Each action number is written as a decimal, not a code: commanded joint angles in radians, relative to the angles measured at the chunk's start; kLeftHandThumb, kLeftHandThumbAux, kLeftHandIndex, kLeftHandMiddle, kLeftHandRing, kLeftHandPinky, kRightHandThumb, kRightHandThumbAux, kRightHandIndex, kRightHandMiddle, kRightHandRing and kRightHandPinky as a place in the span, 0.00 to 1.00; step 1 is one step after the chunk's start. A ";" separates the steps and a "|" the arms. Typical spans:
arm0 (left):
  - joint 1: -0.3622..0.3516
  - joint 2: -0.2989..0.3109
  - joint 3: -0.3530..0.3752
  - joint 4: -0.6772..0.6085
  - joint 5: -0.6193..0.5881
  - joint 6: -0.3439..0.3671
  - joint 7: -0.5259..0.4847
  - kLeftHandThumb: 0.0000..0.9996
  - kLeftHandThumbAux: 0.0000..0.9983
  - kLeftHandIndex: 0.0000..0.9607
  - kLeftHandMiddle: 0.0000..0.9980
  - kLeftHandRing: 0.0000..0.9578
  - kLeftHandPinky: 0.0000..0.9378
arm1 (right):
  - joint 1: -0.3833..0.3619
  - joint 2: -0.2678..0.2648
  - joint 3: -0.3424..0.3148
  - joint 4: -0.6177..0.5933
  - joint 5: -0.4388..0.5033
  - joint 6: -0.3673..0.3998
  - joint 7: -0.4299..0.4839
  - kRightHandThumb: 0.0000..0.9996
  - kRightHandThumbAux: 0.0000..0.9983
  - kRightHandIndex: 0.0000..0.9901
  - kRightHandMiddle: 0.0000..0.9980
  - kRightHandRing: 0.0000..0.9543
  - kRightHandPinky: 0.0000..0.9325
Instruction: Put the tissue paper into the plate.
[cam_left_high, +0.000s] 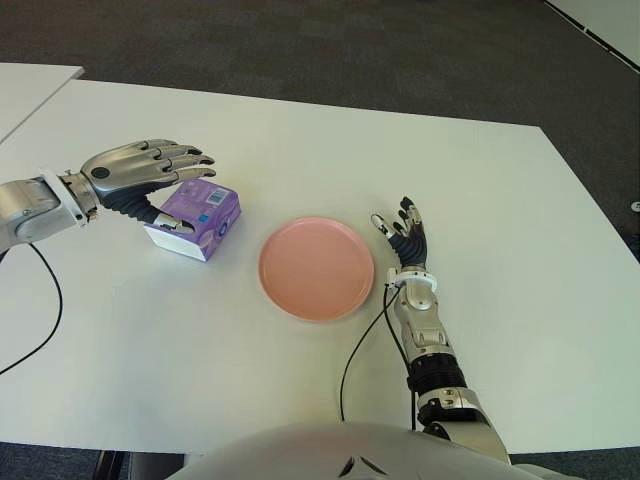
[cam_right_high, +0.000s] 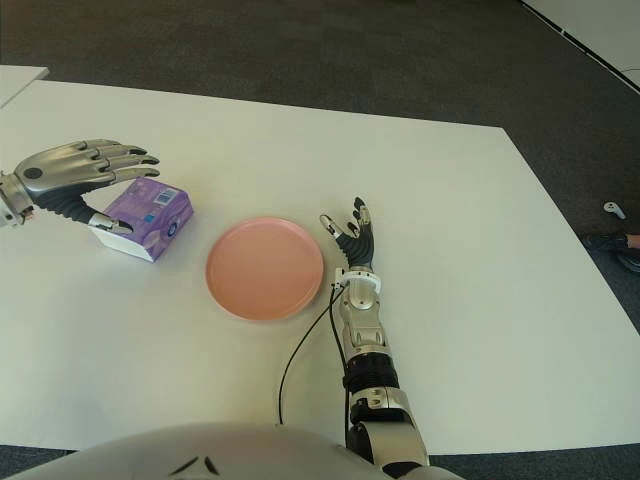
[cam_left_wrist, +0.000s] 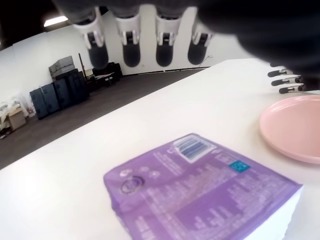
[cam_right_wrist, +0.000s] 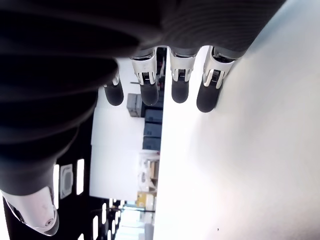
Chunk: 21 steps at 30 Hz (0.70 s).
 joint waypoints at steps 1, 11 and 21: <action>0.033 0.014 0.012 -0.009 -0.004 -0.013 -0.029 0.35 0.12 0.00 0.00 0.00 0.00 | 0.058 0.008 -0.001 0.048 0.010 0.085 0.010 0.17 0.65 0.05 0.04 0.04 0.09; 0.044 0.026 0.013 0.002 0.017 -0.012 -0.037 0.35 0.12 0.00 0.00 0.00 0.00 | 0.056 0.005 -0.004 0.043 0.010 0.100 0.009 0.18 0.65 0.06 0.04 0.04 0.09; 0.048 0.042 0.017 0.013 0.014 -0.003 -0.054 0.33 0.11 0.00 0.00 0.00 0.00 | 0.059 0.001 -0.003 0.039 0.009 0.099 0.010 0.17 0.65 0.06 0.04 0.04 0.09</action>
